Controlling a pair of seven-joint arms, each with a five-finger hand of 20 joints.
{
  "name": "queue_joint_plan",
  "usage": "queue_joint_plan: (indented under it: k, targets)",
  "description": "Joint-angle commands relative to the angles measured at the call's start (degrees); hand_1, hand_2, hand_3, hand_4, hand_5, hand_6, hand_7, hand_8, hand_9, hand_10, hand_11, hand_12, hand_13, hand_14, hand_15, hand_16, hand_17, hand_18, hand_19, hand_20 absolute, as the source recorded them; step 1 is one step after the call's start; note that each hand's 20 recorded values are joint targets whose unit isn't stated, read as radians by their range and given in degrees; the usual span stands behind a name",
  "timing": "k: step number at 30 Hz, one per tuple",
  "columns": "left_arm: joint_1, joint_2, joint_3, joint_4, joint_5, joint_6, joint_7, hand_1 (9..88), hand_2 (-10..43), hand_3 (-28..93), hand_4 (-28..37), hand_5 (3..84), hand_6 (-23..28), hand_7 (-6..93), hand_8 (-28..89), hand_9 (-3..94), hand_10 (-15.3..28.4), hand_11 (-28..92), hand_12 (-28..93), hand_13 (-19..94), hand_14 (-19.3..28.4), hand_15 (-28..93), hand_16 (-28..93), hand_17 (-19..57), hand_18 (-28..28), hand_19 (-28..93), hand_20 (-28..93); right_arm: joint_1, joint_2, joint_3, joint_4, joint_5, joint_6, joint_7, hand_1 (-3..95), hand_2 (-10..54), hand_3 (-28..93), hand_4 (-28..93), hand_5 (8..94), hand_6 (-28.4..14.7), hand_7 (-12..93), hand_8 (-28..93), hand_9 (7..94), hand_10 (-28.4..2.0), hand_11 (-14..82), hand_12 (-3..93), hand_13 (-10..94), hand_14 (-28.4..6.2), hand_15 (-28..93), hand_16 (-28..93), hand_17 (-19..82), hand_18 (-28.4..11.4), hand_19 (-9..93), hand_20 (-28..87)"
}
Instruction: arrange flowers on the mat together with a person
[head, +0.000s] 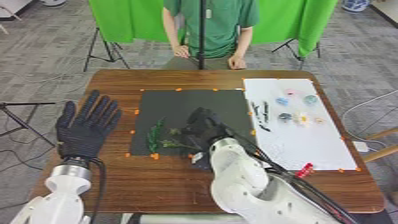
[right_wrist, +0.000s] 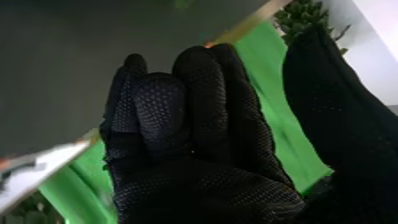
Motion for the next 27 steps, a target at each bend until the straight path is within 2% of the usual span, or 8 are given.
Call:
queue_joint_plan:
  k: [1,4,9,13,15,18,26,27]
  targets:
    - [2.9,-0.47,-1.73,-0.44,0.12,-0.67,0.64,22.3,16.1,73,-28.3,42.3,6.9,9.9,-9,35.1,13.7,16,9,25,13.4,25,-6,-3.9,11.5,27,10,-3.8,6.9,1.3,-2.9,-2.4,-2.6,0.5,41.5,-6.0,75,-21,64.9,-4.7,19,-8,65.1,-17.6,55.8,41.0,55,-19.4,76,40,23,-26.5,81,21]
    - [3.4,-0.51,-2.12,-0.51,1.34,0.21,0.41,22.5,16.1,73,-28.3,42.3,6.9,9.9,-9,35.1,13.7,17,9,25,13.4,25,-6,-4.0,11.5,27,10,-4.7,7.8,0.1,-3.8,-5.5,-4.9,-0.1,49.7,-7.8,72,-23,68.0,-4.0,21,1,66.8,-16.1,48.6,50.6,55,-18.6,75,41,23,-26.1,81,22]
    - [3.8,-0.47,-2.34,-0.66,1.15,-0.03,0.48,22.5,16.0,73,-28.3,42.4,7.0,10.0,-9,35.1,13.8,17,9,25,13.4,25,-6,-4.0,11.5,27,10,-5.4,6.6,0.5,-4.7,-4.2,-10.1,-2.0,51.8,-9.4,72,-23,70.0,-3.1,21,2,68.5,-15.1,43.3,56.2,56,-18.1,74,42,24,-25.7,80,23]
    - [3.0,-0.5,-1.56,-0.4,1.21,0.19,-0.22,22.6,15.8,73,-28.3,42.3,7.0,10.1,-9,35.0,13.8,17,9,25,13.7,25,-6,-4.1,11.5,27,11,-3.4,4.7,-2.2,-3.0,-8.3,-10.8,-1.1,39.0,-9.5,71,-24,66.1,-3.3,20,-11,63.8,-16.9,55.6,41.3,54,-18.8,74,43,22,-26.1,79,24]
    - [2.8,-0.47,-1.19,-0.33,1.05,0.44,-0.37,22.7,15.8,73,-28.3,42.3,7.0,10.3,-9,34.9,13.9,17,9,25,13.9,26,-6,-4.3,11.6,28,11,-2.0,3.9,-4.4,-1.4,-10.5,-10.1,-0.5,36.3,-9.5,69,-26,65.4,-3.8,21,-10,63.2,-17.4,56.2,41.2,54,-19.1,74,43,22,-26.4,79,25]
    - [2.6,-0.53,-0.91,-0.29,1.05,0.81,-0.71,22.6,15.8,74,-28.3,42.2,7.2,10.5,-9,34.9,14.0,17,9,25,14.2,26,-5,-4.3,11.7,28,11,-0.7,2.9,-6.8,0.6,-12.9,-7.8,0.8,35.8,-9.5,67,-28,64.8,-4.2,29,-10,63.0,-17.7,57.7,41.7,54,-19.3,75,42,22,-26.9,79,26]
    - [3.2,-0.46,-1.28,-0.38,1.51,1.32,-1.15,22.7,15.6,73,-28.3,42.1,7.6,10.4,-9,34.8,14.2,17,10,24,14.3,27,-6,-4.6,12.1,28,11,1.4,1.2,-10.3,5.4,-18.0,-9.5,2.3,38.6,-9.5,67,-28,64.1,-3.6,43,-11,64.4,-17.2,60.5,42.3,56,-19.3,76,43,23,-27.5,81,27]
    - [3.1,-0.52,-1.24,-0.35,1.56,1.41,-1.37,22.6,15.6,73,-28.3,42.1,7.6,10.4,-9,34.8,14.3,17,10,24,14.3,27,-6,-4.6,12.2,28,11,1.3,1.0,-10.3,5.7,-18.1,-9.5,2.4,39.1,-9.5,67,-28,64.3,-3.4,45,-8,64.8,-17.0,61.1,42.7,56,-19.2,76,43,24,-27.5,81,27]
